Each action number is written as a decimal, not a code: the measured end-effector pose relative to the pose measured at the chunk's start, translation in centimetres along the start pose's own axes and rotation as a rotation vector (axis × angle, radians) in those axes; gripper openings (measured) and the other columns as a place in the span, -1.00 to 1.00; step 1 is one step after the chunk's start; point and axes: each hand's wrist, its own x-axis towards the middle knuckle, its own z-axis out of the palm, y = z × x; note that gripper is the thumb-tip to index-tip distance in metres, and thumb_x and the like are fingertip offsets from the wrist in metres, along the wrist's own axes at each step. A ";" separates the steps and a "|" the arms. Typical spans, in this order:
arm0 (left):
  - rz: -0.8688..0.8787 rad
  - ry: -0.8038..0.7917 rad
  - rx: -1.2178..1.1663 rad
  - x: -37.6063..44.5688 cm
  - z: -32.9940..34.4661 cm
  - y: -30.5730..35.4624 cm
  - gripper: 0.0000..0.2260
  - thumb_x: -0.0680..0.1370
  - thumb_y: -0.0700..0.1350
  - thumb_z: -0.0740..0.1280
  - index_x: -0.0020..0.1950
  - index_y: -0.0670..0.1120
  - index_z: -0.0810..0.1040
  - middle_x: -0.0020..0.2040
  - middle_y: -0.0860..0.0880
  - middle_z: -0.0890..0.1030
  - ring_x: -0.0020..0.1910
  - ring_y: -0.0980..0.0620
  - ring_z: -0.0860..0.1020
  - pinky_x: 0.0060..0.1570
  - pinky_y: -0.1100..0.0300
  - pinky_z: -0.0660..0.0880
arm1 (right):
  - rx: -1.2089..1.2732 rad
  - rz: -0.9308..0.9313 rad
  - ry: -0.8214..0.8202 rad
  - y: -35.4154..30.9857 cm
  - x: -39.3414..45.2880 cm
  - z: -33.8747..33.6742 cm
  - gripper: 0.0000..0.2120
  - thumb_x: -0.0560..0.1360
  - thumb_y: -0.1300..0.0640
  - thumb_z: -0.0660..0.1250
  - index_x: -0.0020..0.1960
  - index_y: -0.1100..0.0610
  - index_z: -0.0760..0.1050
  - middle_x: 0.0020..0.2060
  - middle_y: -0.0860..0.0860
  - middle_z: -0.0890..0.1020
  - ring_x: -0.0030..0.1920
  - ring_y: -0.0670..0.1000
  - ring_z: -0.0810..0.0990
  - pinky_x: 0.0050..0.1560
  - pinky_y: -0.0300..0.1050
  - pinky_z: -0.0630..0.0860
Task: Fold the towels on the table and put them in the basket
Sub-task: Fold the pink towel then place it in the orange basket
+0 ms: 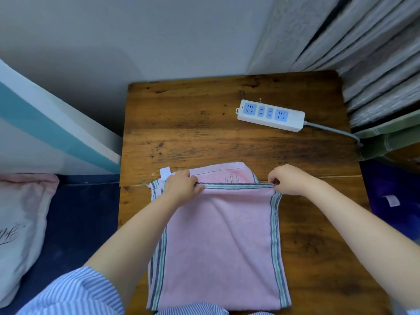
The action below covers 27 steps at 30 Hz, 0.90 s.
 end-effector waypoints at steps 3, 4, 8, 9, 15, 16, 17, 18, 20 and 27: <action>-0.029 -0.032 0.014 -0.6 -0.4 -0.5 -0.67 0.60 -0.01 0.08 0.19 -0.14 0.51 0.16 -0.16 0.48 0.21 -0.13 0.41 0.06 0.10 0.40 | 0.007 -0.010 0.008 -0.4 -0.4 -0.5 -0.90 0.49 0.23 0.26 -0.08 0.12 0.55 -0.16 0.03 0.57 -0.12 0.04 0.55 -0.21 -0.20 0.47; -0.033 -0.041 0.035 -0.8 -0.7 -0.7 -0.69 0.59 -0.04 0.09 0.19 -0.15 0.50 0.17 -0.16 0.48 0.20 -0.13 0.42 0.03 0.10 0.41 | 0.010 -0.004 0.038 -0.7 -0.4 -0.8 -0.89 0.49 0.22 0.26 -0.06 0.13 0.56 -0.14 0.04 0.57 -0.11 0.04 0.55 -0.17 -0.17 0.49; -0.024 -0.027 0.169 -1.8 -1.8 -2.0 -0.71 0.55 -0.06 0.16 0.16 -0.15 0.53 0.20 -0.13 0.43 0.22 -0.12 0.38 0.05 0.10 0.41 | -0.019 0.007 0.157 -2.1 0.3 -2.0 -0.82 0.50 0.24 0.23 0.03 0.14 0.56 -0.02 0.08 0.58 -0.03 0.07 0.54 -0.08 -0.12 0.52; -0.001 -0.037 0.212 -2.2 -2.0 -2.6 -0.70 0.55 -0.03 0.18 0.16 -0.15 0.55 0.23 -0.10 0.41 0.25 -0.11 0.35 0.09 0.09 0.39 | -0.032 0.000 0.169 -2.5 0.5 -2.1 -0.80 0.50 0.25 0.22 0.07 0.14 0.55 0.01 0.08 0.57 0.00 0.07 0.53 -0.06 -0.12 0.52; 0.045 -0.094 -0.055 -5.2 -1.7 -6.4 -0.77 0.54 -0.08 0.18 -0.24 -0.14 0.51 -0.21 -0.03 0.49 -0.17 0.00 0.44 -0.22 0.16 0.36 | -0.081 -0.125 0.158 -4.8 3.1 -1.2 -0.71 0.49 0.28 0.23 0.19 0.17 0.53 0.34 0.08 0.39 0.36 0.08 0.29 0.33 -0.05 0.37; -0.001 -0.084 -0.150 -5.6 -1.5 -6.9 -0.76 0.56 -0.08 0.16 -0.28 -0.12 0.42 -0.29 -0.03 0.45 -0.26 0.00 0.40 -0.32 0.16 0.28 | -0.085 -0.142 0.126 -5.0 3.6 -1.1 -0.70 0.49 0.28 0.22 0.20 0.17 0.52 0.40 0.07 0.33 0.42 0.08 0.21 0.38 -0.04 0.29; -0.044 -0.062 -0.217 -6.0 -1.3 -7.4 -0.75 0.58 -0.08 0.15 -0.28 -0.09 0.38 -0.30 -0.03 0.44 -0.30 0.01 0.39 -0.37 0.17 0.23 | -0.088 -0.156 0.089 -5.3 3.9 -1.0 -0.70 0.49 0.28 0.22 0.21 0.17 0.51 0.43 0.06 0.28 0.45 0.08 0.16 0.41 -0.03 0.23; -0.077 -0.036 -0.253 -6.1 -1.0 -7.9 -0.76 0.59 -0.06 0.15 -0.26 -0.08 0.38 -0.28 -0.02 0.47 -0.29 0.01 0.41 -0.38 0.18 0.22 | -0.091 -0.165 0.049 -5.5 4.2 -1.1 -0.70 0.49 0.27 0.22 0.20 0.16 0.51 0.44 0.06 0.26 0.46 0.09 0.13 0.42 -0.02 0.19; -0.110 0.007 -0.245 -6.4 -0.4 -8.7 -0.78 0.60 -0.03 0.15 -0.22 -0.07 0.39 -0.21 -0.04 0.51 -0.23 -0.02 0.46 -0.38 0.18 0.24 | -0.094 -0.173 0.000 -5.8 4.7 -1.2 -0.72 0.48 0.23 0.23 0.17 0.13 0.52 0.40 0.07 0.33 0.43 0.10 0.19 0.39 0.04 0.22; -0.082 -0.069 -0.336 -6.4 0.8 -10.2 -0.81 0.51 -0.04 0.33 -0.29 0.04 0.41 -0.28 0.09 0.47 -0.22 0.03 0.45 -0.38 0.26 0.27 | -0.039 -0.184 -0.019 -5.2 4.6 -2.4 -0.81 0.47 0.21 0.28 0.06 0.18 0.56 -0.04 0.02 0.50 -0.01 0.00 0.42 -0.09 -0.17 0.41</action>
